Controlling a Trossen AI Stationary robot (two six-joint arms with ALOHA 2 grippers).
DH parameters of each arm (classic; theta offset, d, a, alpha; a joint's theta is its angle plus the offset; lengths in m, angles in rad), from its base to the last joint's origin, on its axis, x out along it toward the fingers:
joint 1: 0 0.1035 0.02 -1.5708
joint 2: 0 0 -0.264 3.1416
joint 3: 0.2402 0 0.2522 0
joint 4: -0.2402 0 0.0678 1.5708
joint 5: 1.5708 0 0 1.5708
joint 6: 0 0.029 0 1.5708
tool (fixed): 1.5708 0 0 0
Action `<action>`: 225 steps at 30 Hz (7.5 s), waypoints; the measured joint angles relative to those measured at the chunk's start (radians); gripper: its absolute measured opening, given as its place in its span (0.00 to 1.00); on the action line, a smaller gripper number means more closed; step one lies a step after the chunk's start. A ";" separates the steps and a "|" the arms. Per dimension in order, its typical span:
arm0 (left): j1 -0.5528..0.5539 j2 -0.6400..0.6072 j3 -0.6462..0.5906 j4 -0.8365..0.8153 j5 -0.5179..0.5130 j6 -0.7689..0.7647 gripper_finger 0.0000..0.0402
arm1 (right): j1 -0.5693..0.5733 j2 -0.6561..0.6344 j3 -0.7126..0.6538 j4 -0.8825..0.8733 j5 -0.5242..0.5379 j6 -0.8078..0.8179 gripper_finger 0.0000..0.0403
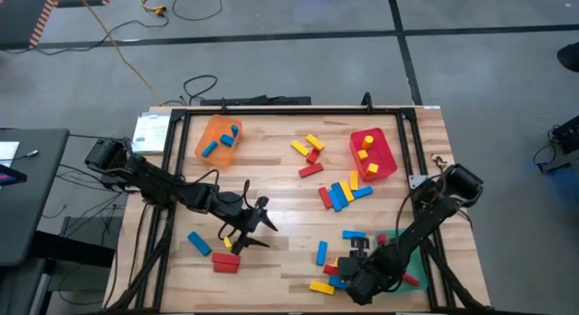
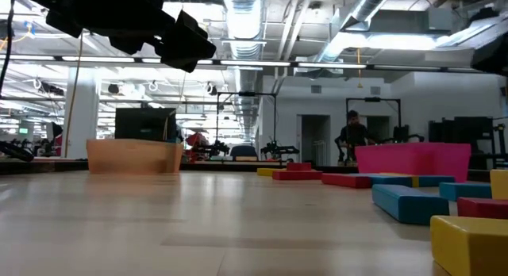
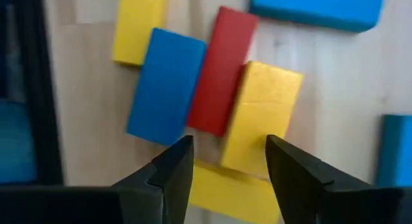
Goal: Sort blocks
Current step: Put the yellow rectangle block into the red bin, then put the blue rectangle block into the orange bin
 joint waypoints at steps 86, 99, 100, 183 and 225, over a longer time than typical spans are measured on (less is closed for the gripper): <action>0.000 0.000 0.000 -0.067 -0.047 0.074 0.60 | -0.538 -0.583 0.024 -0.494 0.611 -0.247 0.31; 0.006 0.000 0.000 -0.078 -0.048 0.081 0.60 | -0.685 -0.914 -0.248 -0.437 0.574 -0.166 0.31; 0.006 0.000 0.000 -0.078 -0.049 0.083 0.60 | -0.694 -0.933 -0.261 -0.438 0.565 -0.158 0.31; 0.106 0.000 0.000 -0.162 -0.126 0.040 0.60 | -1.094 -0.933 -0.542 -0.085 0.108 -0.359 0.53; -0.456 -0.004 0.212 -1.356 -0.095 -0.587 0.60 | -0.592 -0.989 -0.542 0.077 0.147 -0.304 0.52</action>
